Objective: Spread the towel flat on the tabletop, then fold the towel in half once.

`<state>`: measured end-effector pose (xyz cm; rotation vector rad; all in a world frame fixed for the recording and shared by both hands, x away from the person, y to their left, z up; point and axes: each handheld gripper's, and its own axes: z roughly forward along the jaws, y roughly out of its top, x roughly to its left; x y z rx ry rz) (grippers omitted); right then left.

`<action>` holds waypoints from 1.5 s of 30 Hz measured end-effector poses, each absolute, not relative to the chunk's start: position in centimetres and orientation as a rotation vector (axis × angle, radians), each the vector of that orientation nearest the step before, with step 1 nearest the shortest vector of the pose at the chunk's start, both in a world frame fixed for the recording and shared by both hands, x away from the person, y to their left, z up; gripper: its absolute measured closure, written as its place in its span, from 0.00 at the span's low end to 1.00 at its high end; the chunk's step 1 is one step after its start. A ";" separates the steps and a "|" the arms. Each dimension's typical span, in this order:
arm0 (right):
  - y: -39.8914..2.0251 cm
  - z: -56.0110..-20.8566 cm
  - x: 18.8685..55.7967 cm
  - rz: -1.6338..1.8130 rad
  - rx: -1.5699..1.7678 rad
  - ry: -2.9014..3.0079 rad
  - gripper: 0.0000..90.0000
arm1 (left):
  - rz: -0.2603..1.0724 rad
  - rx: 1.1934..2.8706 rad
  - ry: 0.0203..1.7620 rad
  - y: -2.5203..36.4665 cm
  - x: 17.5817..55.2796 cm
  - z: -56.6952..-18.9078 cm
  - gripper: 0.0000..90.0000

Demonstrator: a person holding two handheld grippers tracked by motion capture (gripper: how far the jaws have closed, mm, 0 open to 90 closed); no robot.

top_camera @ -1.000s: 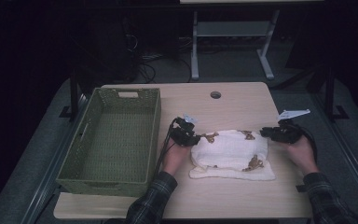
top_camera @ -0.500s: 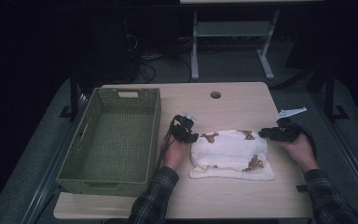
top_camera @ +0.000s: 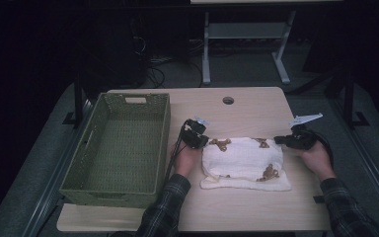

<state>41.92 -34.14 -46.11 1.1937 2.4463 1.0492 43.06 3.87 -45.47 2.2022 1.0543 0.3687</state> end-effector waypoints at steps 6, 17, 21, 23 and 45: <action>-34.2 -45.1 43.5 1.069 1.198 2.398 1.00 | 0.427 2.127 1.082 3.9 44.9 -44.0 0.97; -34.2 -43.4 47.6 1.122 1.178 2.335 1.00 | 0.478 2.019 1.132 3.9 48.6 -42.9 0.97; -34.1 -42.9 49.0 1.126 1.164 2.328 1.00 | 0.477 1.980 1.157 4.4 49.5 -43.0 0.97; -34.1 -42.7 49.5 1.128 1.164 2.321 1.00 | 0.481 1.980 1.165 4.5 49.9 -43.0 0.97; -34.5 -41.2 46.1 1.245 1.156 2.281 1.00 | 0.426 1.975 1.091 5.1 46.0 -40.8 0.96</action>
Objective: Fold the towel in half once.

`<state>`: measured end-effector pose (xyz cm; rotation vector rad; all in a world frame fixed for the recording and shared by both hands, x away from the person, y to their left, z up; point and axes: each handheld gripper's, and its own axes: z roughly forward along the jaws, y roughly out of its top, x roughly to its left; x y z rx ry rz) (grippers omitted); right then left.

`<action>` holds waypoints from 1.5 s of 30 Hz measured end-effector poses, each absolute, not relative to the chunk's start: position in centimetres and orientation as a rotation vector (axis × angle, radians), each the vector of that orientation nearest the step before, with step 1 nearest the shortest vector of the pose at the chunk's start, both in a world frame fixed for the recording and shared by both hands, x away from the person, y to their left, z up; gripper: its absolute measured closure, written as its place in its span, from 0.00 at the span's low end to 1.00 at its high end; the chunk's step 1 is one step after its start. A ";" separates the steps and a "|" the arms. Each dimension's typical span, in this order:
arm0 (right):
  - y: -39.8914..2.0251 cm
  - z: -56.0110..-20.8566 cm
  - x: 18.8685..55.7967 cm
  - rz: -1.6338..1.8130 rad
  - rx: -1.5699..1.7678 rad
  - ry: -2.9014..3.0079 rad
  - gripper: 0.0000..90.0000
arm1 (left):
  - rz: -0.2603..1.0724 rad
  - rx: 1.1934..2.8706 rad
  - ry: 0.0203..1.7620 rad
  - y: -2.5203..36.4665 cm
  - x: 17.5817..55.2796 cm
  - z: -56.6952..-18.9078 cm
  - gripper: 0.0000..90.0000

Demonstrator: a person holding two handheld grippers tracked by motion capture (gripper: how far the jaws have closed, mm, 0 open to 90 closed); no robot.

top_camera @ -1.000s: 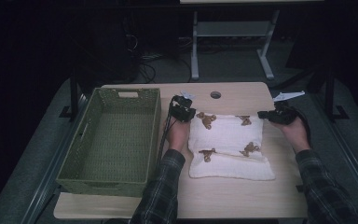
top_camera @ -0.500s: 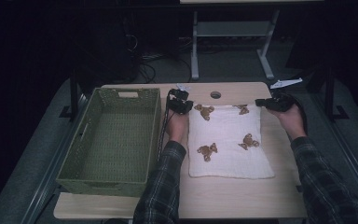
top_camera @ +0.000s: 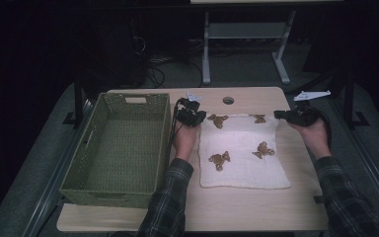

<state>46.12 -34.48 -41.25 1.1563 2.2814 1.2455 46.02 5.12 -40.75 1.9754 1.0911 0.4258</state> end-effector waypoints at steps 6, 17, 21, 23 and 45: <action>-35.1 -42.1 44.0 1.267 1.169 2.279 1.00 | 0.427 1.975 1.079 5.4 44.0 -40.6 0.96; -34.6 -43.2 40.6 1.250 1.139 2.327 1.00 | 0.459 1.971 1.070 5.7 40.0 -41.6 0.96; -34.7 -43.1 39.6 1.261 1.122 2.331 1.00 | 0.430 1.946 1.088 6.2 38.6 -42.4 0.96; -34.6 -43.1 39.2 1.270 1.115 2.331 1.00 | 0.417 1.937 1.086 6.3 37.9 -42.7 0.96; -34.9 -43.4 33.3 1.290 1.055 2.413 1.00 | 0.377 1.966 1.065 6.9 32.1 -44.9 0.96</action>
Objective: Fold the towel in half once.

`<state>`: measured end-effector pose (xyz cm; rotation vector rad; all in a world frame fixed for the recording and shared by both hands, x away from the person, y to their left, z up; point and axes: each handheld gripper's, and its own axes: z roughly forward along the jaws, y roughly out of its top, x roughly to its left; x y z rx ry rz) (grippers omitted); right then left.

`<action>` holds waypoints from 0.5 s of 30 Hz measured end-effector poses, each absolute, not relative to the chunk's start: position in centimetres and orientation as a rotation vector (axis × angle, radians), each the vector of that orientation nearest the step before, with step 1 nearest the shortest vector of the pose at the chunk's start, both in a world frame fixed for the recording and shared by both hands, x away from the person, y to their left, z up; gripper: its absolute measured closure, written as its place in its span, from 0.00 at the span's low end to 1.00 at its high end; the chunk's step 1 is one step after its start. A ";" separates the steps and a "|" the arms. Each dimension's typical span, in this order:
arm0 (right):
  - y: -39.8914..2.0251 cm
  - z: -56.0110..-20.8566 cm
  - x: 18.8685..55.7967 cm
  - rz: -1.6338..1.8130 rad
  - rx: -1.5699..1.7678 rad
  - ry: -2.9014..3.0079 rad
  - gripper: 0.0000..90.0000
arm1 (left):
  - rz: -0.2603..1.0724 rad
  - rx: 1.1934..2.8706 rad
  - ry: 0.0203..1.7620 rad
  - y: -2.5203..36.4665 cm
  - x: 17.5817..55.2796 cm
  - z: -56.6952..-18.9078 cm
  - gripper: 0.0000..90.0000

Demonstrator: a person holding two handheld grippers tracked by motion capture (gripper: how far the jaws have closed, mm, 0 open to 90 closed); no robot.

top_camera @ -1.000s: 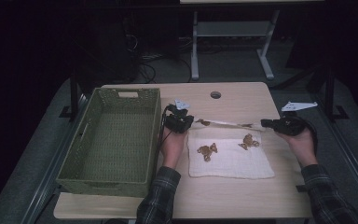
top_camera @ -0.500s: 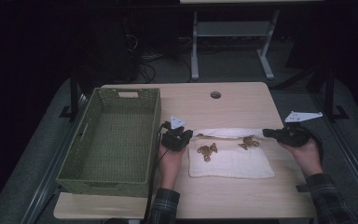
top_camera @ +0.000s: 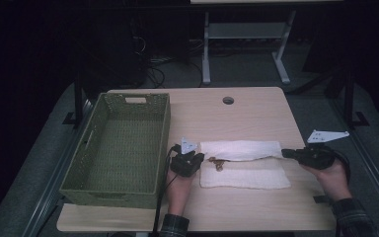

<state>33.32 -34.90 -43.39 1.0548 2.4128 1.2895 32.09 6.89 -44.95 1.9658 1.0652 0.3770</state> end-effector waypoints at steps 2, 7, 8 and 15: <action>-34.8 -43.5 32.8 1.274 1.044 2.426 1.00 | 0.380 1.967 1.064 6.9 31.8 -44.8 0.96; -35.1 -43.6 31.7 1.265 1.039 2.435 1.00 | 0.380 1.964 1.070 6.8 30.6 -43.9 0.96; -35.3 -43.7 31.4 1.260 1.043 2.440 1.00 | 0.378 1.963 1.065 6.8 30.4 -43.8 0.96; -35.9 -44.0 29.7 1.271 1.042 2.452 1.00 | 0.363 1.977 1.021 6.5 28.8 -43.2 0.96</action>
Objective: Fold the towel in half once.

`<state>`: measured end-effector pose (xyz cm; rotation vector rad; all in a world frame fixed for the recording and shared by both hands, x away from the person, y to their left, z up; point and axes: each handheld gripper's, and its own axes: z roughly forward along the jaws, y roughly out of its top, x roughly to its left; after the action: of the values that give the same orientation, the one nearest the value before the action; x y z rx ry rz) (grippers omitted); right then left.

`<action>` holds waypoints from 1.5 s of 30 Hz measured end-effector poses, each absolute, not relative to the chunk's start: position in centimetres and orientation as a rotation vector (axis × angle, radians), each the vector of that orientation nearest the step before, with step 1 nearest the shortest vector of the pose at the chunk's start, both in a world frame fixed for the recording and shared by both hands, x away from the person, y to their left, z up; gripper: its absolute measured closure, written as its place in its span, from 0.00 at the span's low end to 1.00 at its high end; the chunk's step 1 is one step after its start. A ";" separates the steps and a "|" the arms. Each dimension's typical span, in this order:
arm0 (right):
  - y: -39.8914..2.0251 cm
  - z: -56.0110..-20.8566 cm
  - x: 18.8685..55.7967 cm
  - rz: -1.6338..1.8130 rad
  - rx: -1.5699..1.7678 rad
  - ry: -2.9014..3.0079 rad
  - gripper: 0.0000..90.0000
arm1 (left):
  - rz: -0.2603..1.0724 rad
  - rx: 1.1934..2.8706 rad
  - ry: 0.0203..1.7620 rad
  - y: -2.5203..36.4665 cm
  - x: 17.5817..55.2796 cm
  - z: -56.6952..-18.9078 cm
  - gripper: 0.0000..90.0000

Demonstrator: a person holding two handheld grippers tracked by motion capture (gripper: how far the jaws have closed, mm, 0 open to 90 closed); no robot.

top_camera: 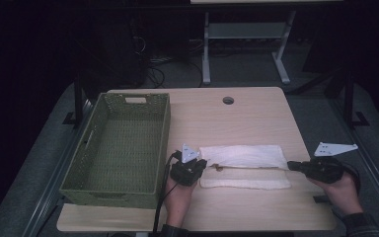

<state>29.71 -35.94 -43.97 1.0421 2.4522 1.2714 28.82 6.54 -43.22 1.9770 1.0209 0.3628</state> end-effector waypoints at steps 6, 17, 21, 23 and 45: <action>-35.9 -44.3 28.5 1.254 1.035 2.484 1.00 | 0.373 2.003 1.003 6.8 27.8 -43.1 0.96; -35.6 -45.2 27.5 1.220 1.057 2.565 0.99 | 0.341 2.056 1.005 6.8 26.5 -44.7 0.96; -35.3 -46.1 27.6 1.187 1.050 2.620 0.95 | 0.341 2.072 1.032 6.9 26.5 -45.3 0.95; -35.2 -46.0 27.6 1.200 1.038 2.627 0.89 | 0.347 2.056 1.037 7.0 26.4 -45.2 0.92; -34.1 -44.6 31.6 1.191 1.080 2.480 0.69 | 0.498 2.089 1.039 6.0 33.1 -44.5 0.63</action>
<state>31.55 -34.06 -44.64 1.0796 2.4804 1.1910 33.06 6.00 -44.49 2.0893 1.0385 0.4979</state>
